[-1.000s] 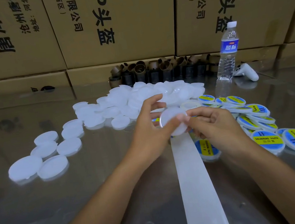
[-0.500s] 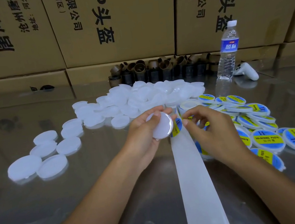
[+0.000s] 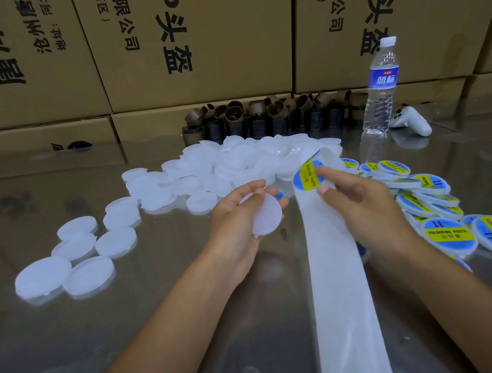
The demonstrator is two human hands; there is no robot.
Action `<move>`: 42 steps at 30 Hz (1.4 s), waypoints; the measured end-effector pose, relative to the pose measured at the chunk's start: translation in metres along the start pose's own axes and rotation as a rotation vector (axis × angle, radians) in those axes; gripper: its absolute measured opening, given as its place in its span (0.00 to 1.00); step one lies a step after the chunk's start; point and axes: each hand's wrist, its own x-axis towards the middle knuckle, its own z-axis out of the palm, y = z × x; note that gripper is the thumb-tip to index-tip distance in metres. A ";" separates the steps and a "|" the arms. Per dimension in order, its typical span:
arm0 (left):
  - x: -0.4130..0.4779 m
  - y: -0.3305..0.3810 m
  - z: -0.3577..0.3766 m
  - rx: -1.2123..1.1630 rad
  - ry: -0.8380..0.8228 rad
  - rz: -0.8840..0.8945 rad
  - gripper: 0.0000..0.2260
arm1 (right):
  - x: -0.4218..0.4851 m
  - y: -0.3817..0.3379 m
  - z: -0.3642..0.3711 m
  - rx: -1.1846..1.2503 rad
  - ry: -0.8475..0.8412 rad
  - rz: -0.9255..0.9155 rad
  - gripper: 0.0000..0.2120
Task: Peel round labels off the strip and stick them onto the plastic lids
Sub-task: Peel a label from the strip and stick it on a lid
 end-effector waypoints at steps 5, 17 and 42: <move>0.000 0.002 -0.001 0.013 0.008 -0.028 0.08 | 0.005 -0.008 -0.015 0.344 0.259 0.145 0.03; -0.002 -0.006 0.001 0.281 -0.254 -0.186 0.18 | 0.001 -0.014 -0.008 0.590 -0.198 0.425 0.08; -0.004 -0.009 -0.003 0.264 -0.260 -0.020 0.08 | -0.007 0.007 0.002 -0.580 0.165 -0.524 0.17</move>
